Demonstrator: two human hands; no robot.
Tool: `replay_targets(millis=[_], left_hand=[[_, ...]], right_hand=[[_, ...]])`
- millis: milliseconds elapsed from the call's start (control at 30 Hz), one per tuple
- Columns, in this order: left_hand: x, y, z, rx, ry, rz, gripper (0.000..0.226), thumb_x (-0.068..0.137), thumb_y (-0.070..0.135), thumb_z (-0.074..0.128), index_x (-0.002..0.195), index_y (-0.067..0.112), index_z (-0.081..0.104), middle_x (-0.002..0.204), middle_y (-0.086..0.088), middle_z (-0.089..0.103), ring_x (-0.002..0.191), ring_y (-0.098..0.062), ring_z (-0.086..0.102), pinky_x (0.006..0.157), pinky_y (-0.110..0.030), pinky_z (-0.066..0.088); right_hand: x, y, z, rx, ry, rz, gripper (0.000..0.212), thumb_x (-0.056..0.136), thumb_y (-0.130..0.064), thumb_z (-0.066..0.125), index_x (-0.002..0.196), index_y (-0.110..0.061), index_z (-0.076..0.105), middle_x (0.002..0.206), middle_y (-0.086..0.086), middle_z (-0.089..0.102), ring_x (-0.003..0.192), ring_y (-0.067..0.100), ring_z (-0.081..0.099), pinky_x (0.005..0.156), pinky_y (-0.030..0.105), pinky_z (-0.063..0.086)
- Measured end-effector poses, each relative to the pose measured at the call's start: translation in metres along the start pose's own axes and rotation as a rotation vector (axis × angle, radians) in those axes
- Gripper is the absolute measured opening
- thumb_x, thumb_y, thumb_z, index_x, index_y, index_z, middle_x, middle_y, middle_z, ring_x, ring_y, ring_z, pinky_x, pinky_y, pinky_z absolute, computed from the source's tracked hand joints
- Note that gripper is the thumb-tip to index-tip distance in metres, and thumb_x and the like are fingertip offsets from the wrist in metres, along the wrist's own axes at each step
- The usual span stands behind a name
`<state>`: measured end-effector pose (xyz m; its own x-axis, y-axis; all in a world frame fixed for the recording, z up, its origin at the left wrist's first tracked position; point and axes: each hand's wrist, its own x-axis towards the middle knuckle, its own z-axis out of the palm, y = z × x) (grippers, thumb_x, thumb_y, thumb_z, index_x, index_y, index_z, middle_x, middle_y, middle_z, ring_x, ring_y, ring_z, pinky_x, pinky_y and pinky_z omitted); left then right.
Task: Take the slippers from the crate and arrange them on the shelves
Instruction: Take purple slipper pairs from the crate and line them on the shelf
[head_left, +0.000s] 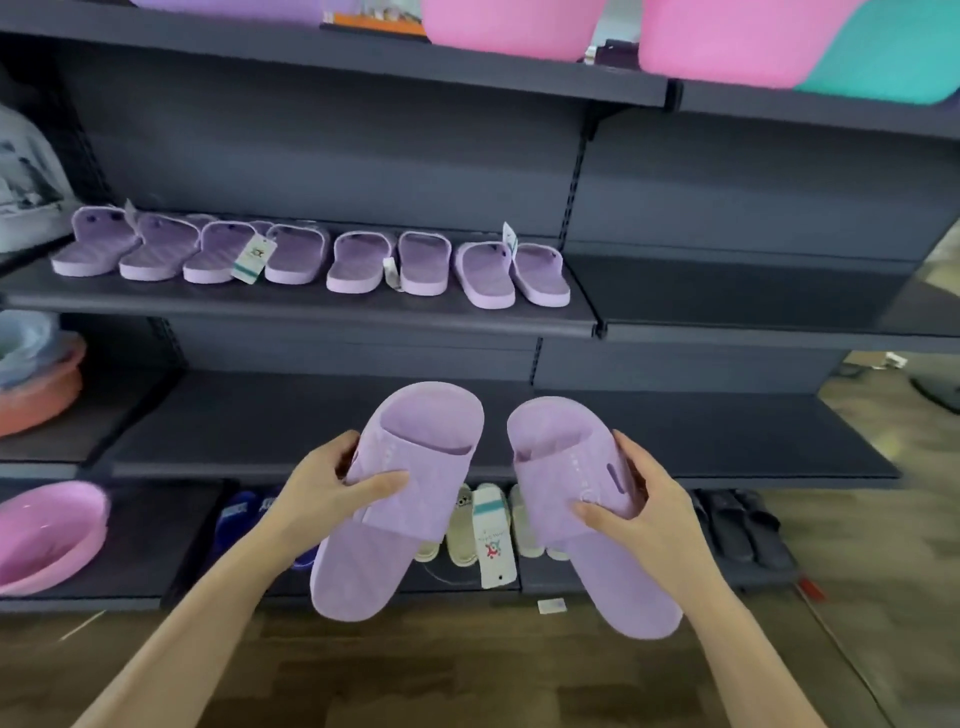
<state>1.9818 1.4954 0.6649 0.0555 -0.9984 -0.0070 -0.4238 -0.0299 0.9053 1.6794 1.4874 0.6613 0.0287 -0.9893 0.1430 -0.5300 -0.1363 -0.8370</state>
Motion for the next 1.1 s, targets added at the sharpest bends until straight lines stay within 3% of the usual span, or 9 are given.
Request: replay_targets(millis=[167,300,500,667,800,900,967,1100], left_hand=[[0.048,0.015,0.031,-0.006,-0.034,0.007,0.072,0.041,0.068,0.06,0.097,0.023,0.057,0.092,0.002,0.066,0.085,-0.016,0.063,0.067,-0.027,0.053],[0.098,0.03,0.055,-0.042,-0.049,0.029,0.067,0.041,0.064,0.064,0.093,0.022,0.06,0.088,0.001,0.069,0.082,-0.018,0.065,0.071,-0.033,0.054],[0.18,0.066,0.094,-0.111,-0.109,0.042,0.07,0.04,0.062,0.066,0.099,0.025,0.062,0.091,0.007,0.07,0.084,-0.01,0.066,0.067,-0.023,0.05],[0.232,0.094,0.123,-0.15,-0.158,0.089,0.066,0.047,0.061,0.068,0.104,0.028,0.062,0.098,0.007,0.07,0.091,-0.011,0.066,0.081,-0.034,0.053],[0.265,0.107,0.145,-0.143,-0.136,0.092,0.06,0.052,0.057,0.07,0.099,0.021,0.061,0.093,0.002,0.068,0.087,-0.015,0.065,0.073,-0.032,0.051],[0.289,0.117,0.162,-0.166,-0.111,0.064,0.039,0.073,0.041,0.075,0.102,0.02,0.059,0.09,0.005,0.067,0.083,-0.014,0.064,0.062,-0.021,0.046],[0.306,0.123,0.173,-0.189,-0.102,0.027,0.031,0.079,0.038,0.07,0.104,0.023,0.061,0.094,0.006,0.068,0.088,-0.013,0.065,0.065,-0.023,0.047],[0.34,0.145,0.197,-0.273,-0.13,-0.011,0.063,0.059,0.063,0.069,0.112,0.03,0.063,0.104,0.008,0.069,0.1,-0.011,0.063,0.084,-0.03,0.05]], right_hand=[[0.035,0.026,-0.02,0.035,0.022,0.029,0.076,0.072,-0.024,0.078,0.138,-0.028,0.039,0.128,-0.018,0.049,0.116,0.005,0.047,0.09,0.023,0.04],[0.077,0.039,-0.039,0.034,0.043,0.028,0.075,0.072,-0.024,0.077,0.136,-0.03,0.039,0.124,-0.021,0.048,0.112,0.002,0.047,0.082,0.015,0.038],[0.151,0.052,-0.077,-0.019,0.077,0.01,0.069,0.072,-0.024,0.078,0.131,-0.032,0.043,0.115,-0.027,0.05,0.101,-0.009,0.049,0.076,0.008,0.038],[0.202,0.064,-0.11,-0.01,0.159,0.013,0.065,0.07,-0.023,0.079,0.125,-0.033,0.046,0.109,-0.026,0.052,0.098,-0.008,0.051,0.077,0.01,0.042],[0.232,0.078,-0.124,0.019,0.17,0.001,0.065,0.07,-0.021,0.079,0.126,-0.028,0.048,0.108,-0.024,0.055,0.099,-0.005,0.053,0.072,0.009,0.041],[0.26,0.089,-0.138,0.054,0.151,-0.003,0.064,0.071,-0.021,0.079,0.127,-0.027,0.048,0.109,-0.02,0.057,0.098,-0.002,0.055,0.072,0.01,0.043],[0.281,0.096,-0.147,0.066,0.13,-0.008,0.064,0.072,-0.023,0.078,0.129,-0.025,0.048,0.113,-0.014,0.059,0.099,0.0,0.056,0.075,0.012,0.043],[0.331,0.107,-0.173,0.117,0.119,-0.021,0.06,0.074,-0.024,0.076,0.128,-0.02,0.051,0.115,-0.007,0.06,0.101,0.01,0.058,0.083,0.026,0.049]])
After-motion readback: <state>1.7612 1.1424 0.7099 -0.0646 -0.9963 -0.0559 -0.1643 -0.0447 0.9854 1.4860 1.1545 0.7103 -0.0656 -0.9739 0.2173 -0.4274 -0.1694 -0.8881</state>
